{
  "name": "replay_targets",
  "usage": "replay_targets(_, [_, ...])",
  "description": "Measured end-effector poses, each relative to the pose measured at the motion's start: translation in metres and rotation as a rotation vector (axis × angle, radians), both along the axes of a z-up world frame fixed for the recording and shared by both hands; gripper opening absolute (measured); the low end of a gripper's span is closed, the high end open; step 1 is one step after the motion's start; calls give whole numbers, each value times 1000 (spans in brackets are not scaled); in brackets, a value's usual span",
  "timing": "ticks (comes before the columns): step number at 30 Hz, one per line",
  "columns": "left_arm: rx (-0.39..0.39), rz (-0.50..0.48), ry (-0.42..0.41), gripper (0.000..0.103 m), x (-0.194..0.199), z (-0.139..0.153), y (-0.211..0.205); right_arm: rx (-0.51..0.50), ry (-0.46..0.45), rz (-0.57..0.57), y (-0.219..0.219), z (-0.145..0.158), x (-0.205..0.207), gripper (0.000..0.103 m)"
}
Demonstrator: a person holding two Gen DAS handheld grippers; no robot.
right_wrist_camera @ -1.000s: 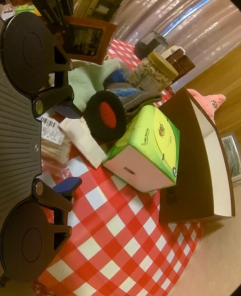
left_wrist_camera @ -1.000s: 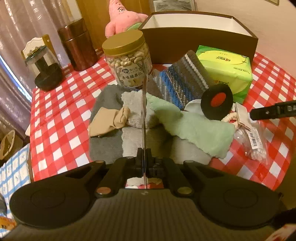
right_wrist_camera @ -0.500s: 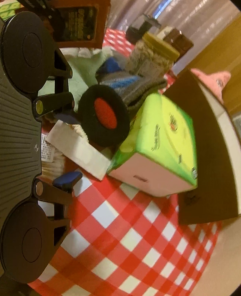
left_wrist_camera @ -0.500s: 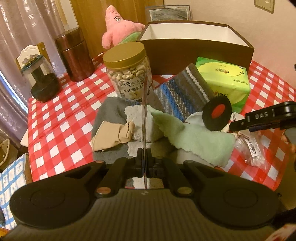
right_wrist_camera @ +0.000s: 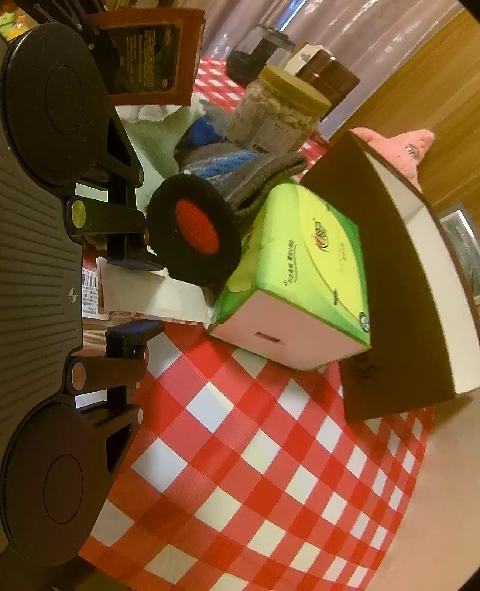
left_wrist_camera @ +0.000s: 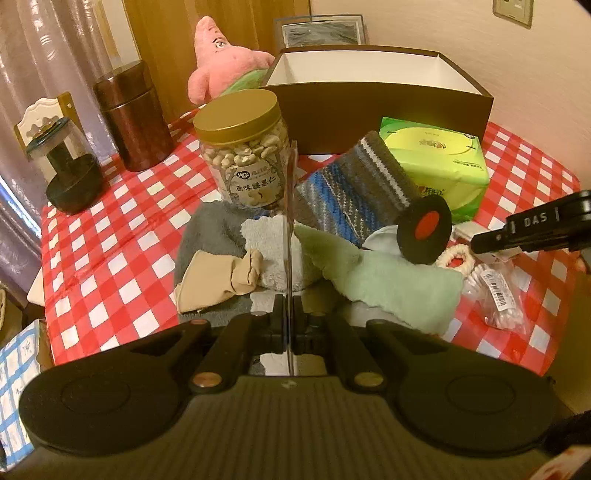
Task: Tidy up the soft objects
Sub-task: 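Grasp the white paper strip with the right tool while the left tool lifts the red packet, then carry the red packet and white strip with both tools over the brown box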
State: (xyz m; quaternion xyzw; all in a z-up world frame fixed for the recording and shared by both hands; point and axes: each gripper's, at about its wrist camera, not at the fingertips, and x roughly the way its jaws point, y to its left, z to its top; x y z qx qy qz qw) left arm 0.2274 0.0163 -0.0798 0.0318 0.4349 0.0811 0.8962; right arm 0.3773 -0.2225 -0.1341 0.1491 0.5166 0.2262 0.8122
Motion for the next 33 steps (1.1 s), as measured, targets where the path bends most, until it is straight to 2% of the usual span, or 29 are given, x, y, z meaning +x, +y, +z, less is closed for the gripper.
replay_targets(12, [-5,-61,-44,2,2,12,-1,7,-49,-21,-28,31,-22,29])
replay_targets(17, [-1,-69,-64,2,13,22,-3,4,-78,-55,-53,46,-11,29])
replay_targets(26, [2,-54,-135,2,59,49,-10,31,-219,-61,-88,88,55,29])
replay_targets(33, [10,-47,-200,2,126,75,-12,53,-300,17,-85,103,122,29])
